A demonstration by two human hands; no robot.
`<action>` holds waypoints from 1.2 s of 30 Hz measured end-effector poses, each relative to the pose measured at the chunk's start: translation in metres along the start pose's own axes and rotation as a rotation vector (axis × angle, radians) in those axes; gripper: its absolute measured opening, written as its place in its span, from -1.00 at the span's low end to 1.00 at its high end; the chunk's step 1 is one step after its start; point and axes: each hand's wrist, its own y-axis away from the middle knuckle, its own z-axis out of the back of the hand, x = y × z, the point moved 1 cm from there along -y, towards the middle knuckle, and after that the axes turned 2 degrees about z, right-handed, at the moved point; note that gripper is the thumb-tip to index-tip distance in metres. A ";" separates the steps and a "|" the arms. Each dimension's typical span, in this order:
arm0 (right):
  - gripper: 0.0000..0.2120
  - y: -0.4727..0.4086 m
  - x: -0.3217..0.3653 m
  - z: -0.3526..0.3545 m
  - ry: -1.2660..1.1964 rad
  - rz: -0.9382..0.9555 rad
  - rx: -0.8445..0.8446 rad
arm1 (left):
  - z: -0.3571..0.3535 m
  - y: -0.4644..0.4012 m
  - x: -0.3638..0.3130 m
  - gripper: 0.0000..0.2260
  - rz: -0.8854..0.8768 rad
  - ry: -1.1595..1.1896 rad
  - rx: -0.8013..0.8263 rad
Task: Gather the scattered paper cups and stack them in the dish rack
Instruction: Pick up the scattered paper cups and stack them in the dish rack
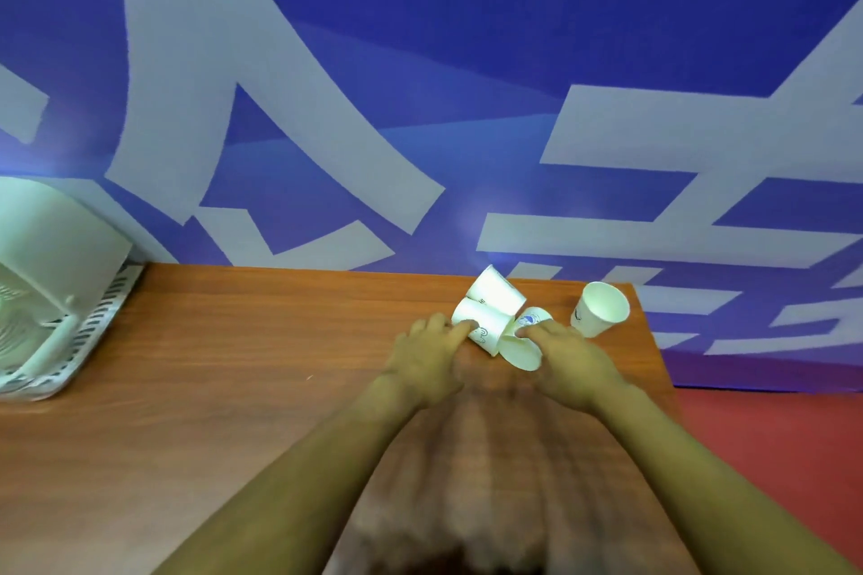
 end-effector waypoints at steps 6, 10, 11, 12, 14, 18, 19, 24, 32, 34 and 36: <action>-0.42 -0.029 -0.034 -0.012 0.108 0.136 -0.054 | -0.017 -0.058 -0.022 -0.38 0.033 -0.119 -0.024; -0.39 -0.046 -0.047 -0.019 0.115 0.207 -0.020 | -0.033 -0.090 -0.031 -0.40 0.071 -0.261 -0.029; -0.38 -0.050 -0.051 -0.022 0.111 0.208 -0.010 | -0.037 -0.097 -0.031 -0.41 0.064 -0.289 -0.032; -0.38 -0.054 -0.055 -0.026 0.104 0.206 -0.005 | -0.040 -0.102 -0.031 -0.42 0.057 -0.311 -0.031; -0.38 -0.059 -0.062 -0.035 0.079 0.212 -0.011 | -0.046 -0.107 -0.032 -0.48 0.052 -0.344 -0.029; -0.32 -0.065 -0.067 -0.050 0.035 0.210 -0.064 | -0.055 -0.111 -0.029 -0.56 0.029 -0.399 -0.057; -0.31 -0.066 -0.068 -0.053 0.049 0.198 -0.078 | -0.057 -0.111 -0.029 -0.55 0.027 -0.414 -0.054; -0.37 -0.066 -0.062 -0.054 0.120 0.170 -0.064 | -0.063 -0.105 -0.026 -0.54 0.023 -0.380 -0.085; -0.47 -0.039 -0.046 -0.033 0.034 0.074 -0.058 | -0.050 -0.074 -0.004 -0.35 0.144 -0.204 -0.010; -0.46 -0.028 -0.034 -0.026 -0.030 0.056 -0.094 | -0.036 -0.055 0.005 -0.33 0.166 -0.125 -0.053; -0.37 -0.016 -0.018 -0.020 -0.093 0.056 -0.112 | -0.022 -0.031 0.014 -0.37 0.195 -0.025 -0.107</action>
